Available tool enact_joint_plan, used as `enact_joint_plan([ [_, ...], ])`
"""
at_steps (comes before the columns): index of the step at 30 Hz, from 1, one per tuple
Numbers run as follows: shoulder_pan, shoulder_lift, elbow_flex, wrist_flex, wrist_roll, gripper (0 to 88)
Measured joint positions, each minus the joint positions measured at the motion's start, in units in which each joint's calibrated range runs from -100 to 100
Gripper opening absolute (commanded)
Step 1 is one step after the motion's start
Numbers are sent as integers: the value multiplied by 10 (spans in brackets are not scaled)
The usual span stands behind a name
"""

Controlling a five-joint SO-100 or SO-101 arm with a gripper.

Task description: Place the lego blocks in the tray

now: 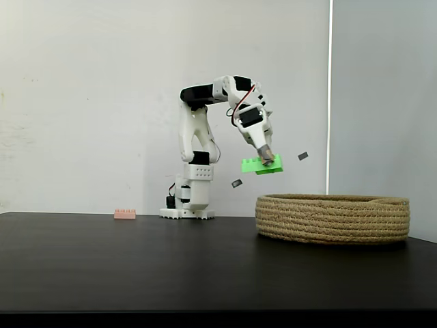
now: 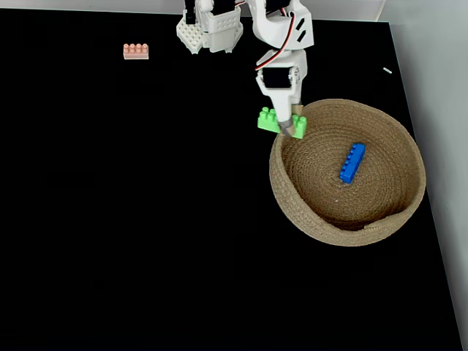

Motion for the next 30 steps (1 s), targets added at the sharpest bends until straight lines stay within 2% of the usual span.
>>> enact_joint_plan([
  [3,-23,0,-12,-47,6,4],
  [9,-51,26,-15,-134,42,79],
  [12,-66,43,-14,-145,56,184],
  [14,-76,45,-11,-145,56,199],
  [15,-81,45,-8,-145,54,209],
  [18,-86,45,-7,-129,36,318],
  [25,-82,45,-7,-79,-19,305],
  [30,-50,45,-7,-19,5,299],
])
